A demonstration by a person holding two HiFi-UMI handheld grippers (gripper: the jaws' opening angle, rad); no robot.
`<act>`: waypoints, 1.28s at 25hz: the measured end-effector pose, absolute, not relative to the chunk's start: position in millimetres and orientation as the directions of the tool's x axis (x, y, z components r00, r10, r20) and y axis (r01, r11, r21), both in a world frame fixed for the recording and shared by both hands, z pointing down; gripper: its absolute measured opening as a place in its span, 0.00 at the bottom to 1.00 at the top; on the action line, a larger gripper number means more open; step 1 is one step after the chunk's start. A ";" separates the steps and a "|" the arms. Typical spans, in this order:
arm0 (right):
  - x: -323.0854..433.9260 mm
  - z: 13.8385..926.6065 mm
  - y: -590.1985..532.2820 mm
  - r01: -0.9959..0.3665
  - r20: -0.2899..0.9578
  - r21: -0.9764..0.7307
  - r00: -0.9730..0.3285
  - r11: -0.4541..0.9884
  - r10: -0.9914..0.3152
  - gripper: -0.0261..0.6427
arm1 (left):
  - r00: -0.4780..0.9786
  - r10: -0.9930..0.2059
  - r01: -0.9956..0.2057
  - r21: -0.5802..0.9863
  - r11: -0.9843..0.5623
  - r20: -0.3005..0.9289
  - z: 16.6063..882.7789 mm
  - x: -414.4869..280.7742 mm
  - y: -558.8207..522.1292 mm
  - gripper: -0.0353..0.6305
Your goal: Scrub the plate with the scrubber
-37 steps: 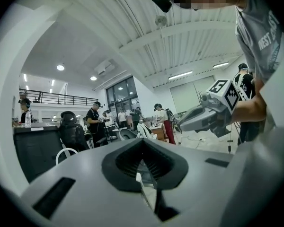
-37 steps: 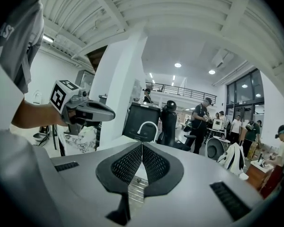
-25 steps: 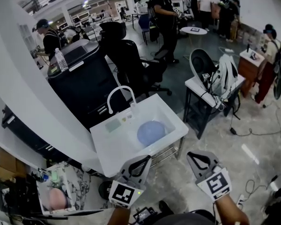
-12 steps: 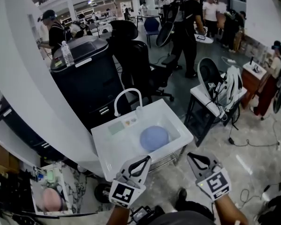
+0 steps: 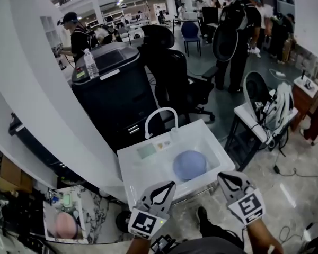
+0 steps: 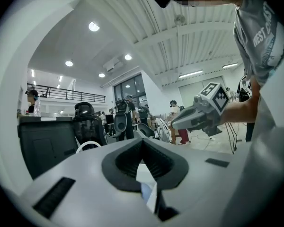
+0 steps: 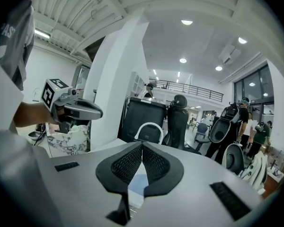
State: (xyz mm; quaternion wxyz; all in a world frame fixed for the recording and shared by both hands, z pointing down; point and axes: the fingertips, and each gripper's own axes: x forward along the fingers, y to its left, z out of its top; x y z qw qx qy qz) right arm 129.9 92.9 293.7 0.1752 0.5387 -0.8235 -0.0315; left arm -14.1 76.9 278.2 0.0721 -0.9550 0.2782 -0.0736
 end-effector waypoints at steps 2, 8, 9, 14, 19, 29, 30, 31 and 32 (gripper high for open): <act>132.8 300.0 73.9 -0.871 0.257 0.230 -0.376 0.434 -0.890 0.08 | 0.817 -0.565 -0.542 -0.180 -0.821 0.113 283.7 -15.4 61.5 0.06; 145.6 324.5 14.1 -0.850 0.303 0.196 -0.422 0.490 -0.854 0.08 | 0.777 -0.605 -0.587 -0.148 -0.796 0.174 306.6 -6.0 4.9 0.06; 148.3 328.2 4.5 -0.846 0.310 0.190 -0.429 0.498 -0.848 0.08 | 0.772 -0.609 -0.591 -0.144 -0.793 0.183 309.7 -3.0 -3.8 0.06; 156.8 347.2 -43.7 -0.829 0.347 0.162 -0.460 0.535 -0.817 0.08 | 0.740 -0.636 -0.624 -0.131 -0.770 0.219 329.0 1.5 -48.6 0.06; 156.3 366.3 -86.3 -0.799 0.384 0.137 -0.502 0.585 -0.775 0.08 | 0.686 -0.686 -0.680 -0.120 -0.723 0.242 347.6 -10.1 -93.0 0.06; 158.3 433.1 -175.1 -0.740 0.491 0.091 -0.549 0.667 -0.677 0.08 | 0.570 -0.759 -0.778 -0.088 -0.621 0.315 379.7 -37.2 -150.5 0.06; 158.8 440.5 -183.2 -0.735 0.500 0.085 -0.553 0.672 -0.667 0.08 | 0.561 -0.764 -0.785 -0.089 -0.613 0.319 383.6 -38.8 -155.5 0.06; 159.5 447.6 -191.1 -0.730 0.508 0.079 -0.556 0.679 -0.658 0.08 | 0.552 -0.769 -0.791 -0.088 -0.605 0.322 387.8 -40.3 -160.4 0.06; 160.3 454.8 -198.6 -0.725 0.517 0.073 -0.560 0.685 -0.648 0.08 | 0.544 -0.773 -0.796 -0.089 -0.598 0.325 392.4 -41.7 -165.0 0.06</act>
